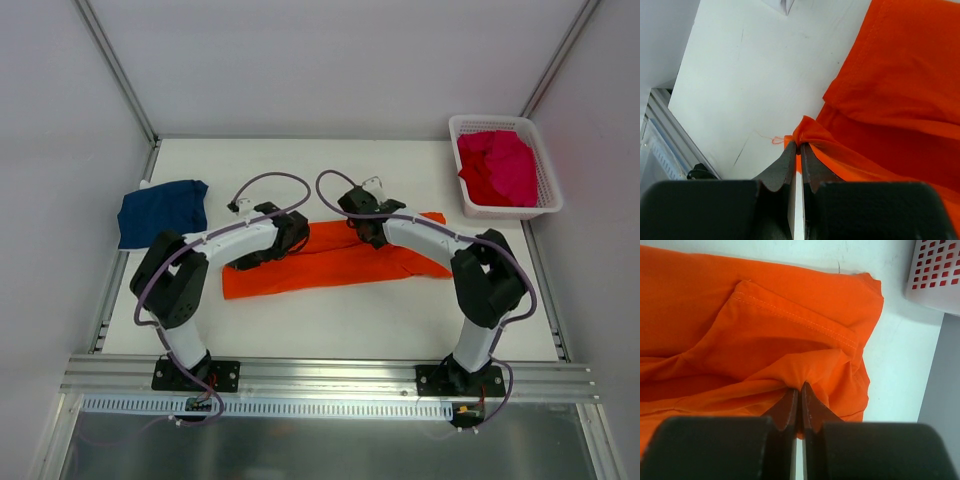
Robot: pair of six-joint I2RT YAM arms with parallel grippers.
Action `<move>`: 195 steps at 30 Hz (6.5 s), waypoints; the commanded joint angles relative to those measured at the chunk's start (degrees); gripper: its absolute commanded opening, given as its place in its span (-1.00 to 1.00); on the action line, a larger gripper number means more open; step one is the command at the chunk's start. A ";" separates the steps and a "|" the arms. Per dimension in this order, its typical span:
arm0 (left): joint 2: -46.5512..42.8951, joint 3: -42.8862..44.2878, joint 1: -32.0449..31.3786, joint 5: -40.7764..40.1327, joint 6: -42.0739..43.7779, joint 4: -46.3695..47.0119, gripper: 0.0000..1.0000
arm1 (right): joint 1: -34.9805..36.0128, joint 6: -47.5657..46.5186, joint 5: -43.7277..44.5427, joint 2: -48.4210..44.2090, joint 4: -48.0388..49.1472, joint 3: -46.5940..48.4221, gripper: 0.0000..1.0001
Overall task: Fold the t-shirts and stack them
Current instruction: Fold the tshirt
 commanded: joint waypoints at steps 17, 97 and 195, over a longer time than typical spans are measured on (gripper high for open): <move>9.76 9.95 4.87 -3.44 6.43 0.11 -0.99 | -3.91 -3.21 1.66 3.93 0.47 6.81 -1.00; 12.58 -4.55 -5.93 10.62 10.66 14.53 -1.00 | -18.32 6.11 -15.39 12.37 -13.59 11.54 -0.99; -19.60 -29.25 -26.94 15.37 8.10 42.21 -1.00 | -21.75 -3.56 -38.77 18.52 -3.04 27.90 -0.99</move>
